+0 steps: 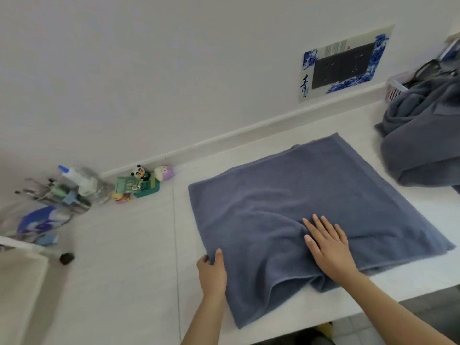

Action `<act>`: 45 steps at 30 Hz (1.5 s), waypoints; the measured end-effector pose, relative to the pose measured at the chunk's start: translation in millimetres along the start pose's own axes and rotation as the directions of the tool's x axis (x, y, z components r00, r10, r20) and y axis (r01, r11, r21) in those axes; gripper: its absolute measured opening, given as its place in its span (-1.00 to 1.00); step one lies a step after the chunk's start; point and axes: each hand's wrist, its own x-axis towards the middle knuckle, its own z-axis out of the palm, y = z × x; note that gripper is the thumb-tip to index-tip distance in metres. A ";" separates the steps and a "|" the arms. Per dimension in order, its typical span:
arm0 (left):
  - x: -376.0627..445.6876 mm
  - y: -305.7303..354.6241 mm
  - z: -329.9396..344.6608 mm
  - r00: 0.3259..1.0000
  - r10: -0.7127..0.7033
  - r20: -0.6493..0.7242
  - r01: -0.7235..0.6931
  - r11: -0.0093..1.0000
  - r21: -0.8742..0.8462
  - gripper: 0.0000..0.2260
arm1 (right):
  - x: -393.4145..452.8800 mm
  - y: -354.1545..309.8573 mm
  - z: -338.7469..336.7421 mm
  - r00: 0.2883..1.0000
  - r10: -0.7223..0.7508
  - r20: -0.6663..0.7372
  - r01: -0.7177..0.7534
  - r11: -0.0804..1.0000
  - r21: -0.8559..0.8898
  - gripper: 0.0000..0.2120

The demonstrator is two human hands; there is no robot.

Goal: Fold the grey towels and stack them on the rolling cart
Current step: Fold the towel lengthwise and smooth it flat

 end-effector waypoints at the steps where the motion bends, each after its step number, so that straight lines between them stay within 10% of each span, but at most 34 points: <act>1: -0.2 1.3 -6.0 0.994 -0.066 0.092 0.076 0.990 -0.115 -0.67 | -2.1 -2.4 1.7 1.000 0.016 0.005 -0.016 1.000 -0.010 -0.18; 15: 8.8 15.1 2.2 0.857 -0.074 0.510 0.251 0.924 -0.287 -0.48 | 8.8 -13.4 -13.3 0.962 0.174 0.212 -0.195 0.977 0.083 -0.53; 19: 28.4 18.7 -20.1 0.934 -0.066 0.350 0.192 0.921 -0.338 -0.52 | 12.8 -7.2 -24.9 0.958 0.211 0.195 -0.237 0.964 0.120 -0.53; 24: 39.7 17.8 -62.2 0.997 0.074 0.027 -0.075 0.997 0.029 -0.71 | 16.5 -14.7 -31.9 0.949 0.214 0.231 -0.236 0.969 0.071 -0.53; 36: 17.0 16.3 -39.8 0.906 -0.232 0.355 0.284 0.953 -0.103 -0.51 | -4.3 -3.3 -7.3 0.973 0.204 0.112 -0.191 0.975 -0.116 -0.35; 41: 18.1 5.9 -35.3 0.997 0.061 0.052 -0.055 0.992 -0.113 -0.59 | -11.7 -0.7 -7.3 0.980 0.186 0.072 -0.171 0.969 -0.176 -0.24; 45: 25.6 -2.6 -55.6 0.947 0.291 -0.134 -0.238 0.920 0.310 -0.64 | -21.1 6.3 -5.0 0.982 0.182 0.048 -0.167 0.959 -0.230 -0.18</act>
